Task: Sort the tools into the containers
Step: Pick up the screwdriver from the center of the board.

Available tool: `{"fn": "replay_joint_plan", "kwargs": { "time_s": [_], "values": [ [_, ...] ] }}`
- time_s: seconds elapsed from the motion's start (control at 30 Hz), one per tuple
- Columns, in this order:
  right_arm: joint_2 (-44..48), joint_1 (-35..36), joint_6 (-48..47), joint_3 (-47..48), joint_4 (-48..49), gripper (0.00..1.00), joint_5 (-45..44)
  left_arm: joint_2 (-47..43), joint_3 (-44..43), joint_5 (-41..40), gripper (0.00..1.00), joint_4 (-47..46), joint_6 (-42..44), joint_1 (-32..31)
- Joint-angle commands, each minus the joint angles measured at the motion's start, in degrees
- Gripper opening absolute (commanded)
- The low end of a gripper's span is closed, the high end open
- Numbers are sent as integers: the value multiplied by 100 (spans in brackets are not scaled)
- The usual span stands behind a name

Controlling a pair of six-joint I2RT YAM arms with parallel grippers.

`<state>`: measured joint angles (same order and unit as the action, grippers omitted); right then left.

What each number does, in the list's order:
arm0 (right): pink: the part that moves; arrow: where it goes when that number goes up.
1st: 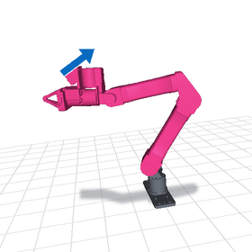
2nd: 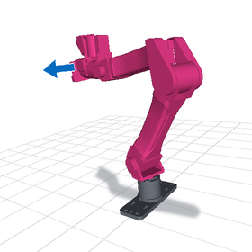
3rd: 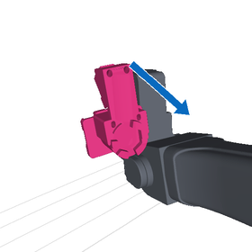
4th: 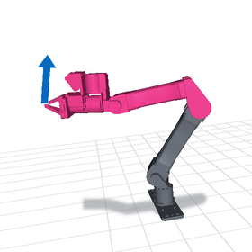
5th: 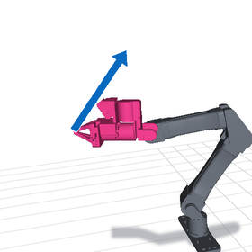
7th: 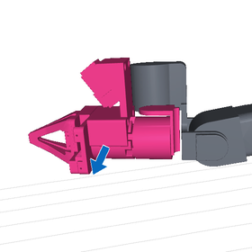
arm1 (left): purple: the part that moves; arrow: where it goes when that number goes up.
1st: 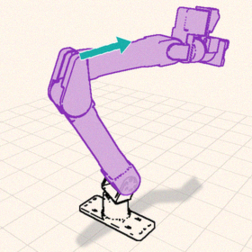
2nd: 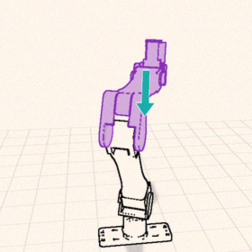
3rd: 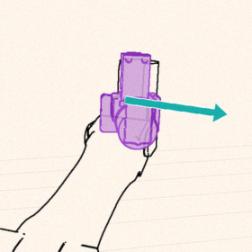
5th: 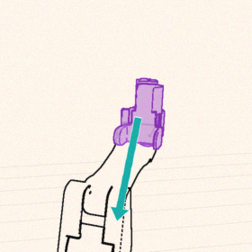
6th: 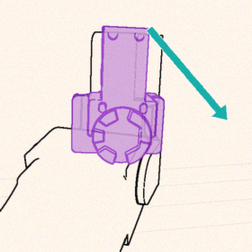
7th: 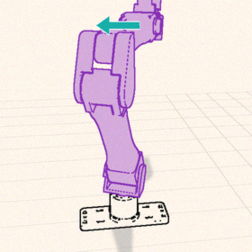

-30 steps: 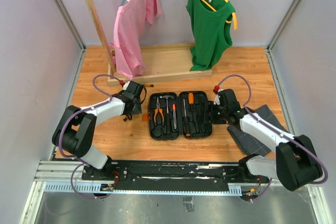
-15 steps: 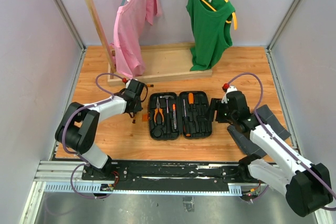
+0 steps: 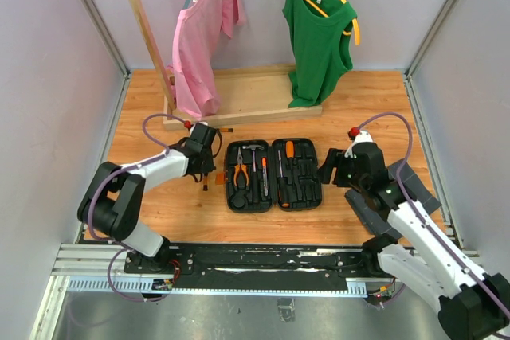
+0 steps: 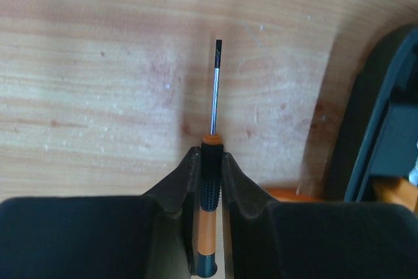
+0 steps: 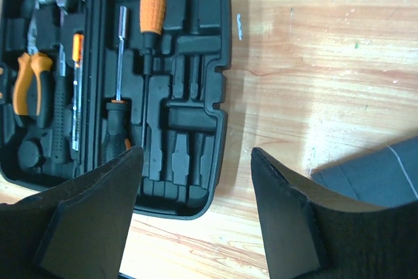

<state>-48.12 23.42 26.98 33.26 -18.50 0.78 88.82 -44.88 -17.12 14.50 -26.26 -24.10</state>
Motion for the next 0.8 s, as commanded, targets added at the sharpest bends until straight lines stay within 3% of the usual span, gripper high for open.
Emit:
{"fn": "replay_joint_plan", "kwargs": {
  "time_s": [0.0,0.2,0.4,0.63,0.77],
  "values": [
    [516,-70,136,25,-45,68,-279,-795,135,306,1,50,75,37],
    [1166,-74,178,-124,265,68,-141,-1737,119,766,1,-208,129,37],
    [1572,-66,138,-381,1114,69,652,-2042,-228,1842,1,-367,185,-49],
    [1132,61,651,-415,1944,70,1204,-2184,-576,2087,1,-744,-108,-761],
    [698,626,976,-461,2664,71,1018,-2196,-506,2350,1,-1369,-542,-1110]
  ]
}}
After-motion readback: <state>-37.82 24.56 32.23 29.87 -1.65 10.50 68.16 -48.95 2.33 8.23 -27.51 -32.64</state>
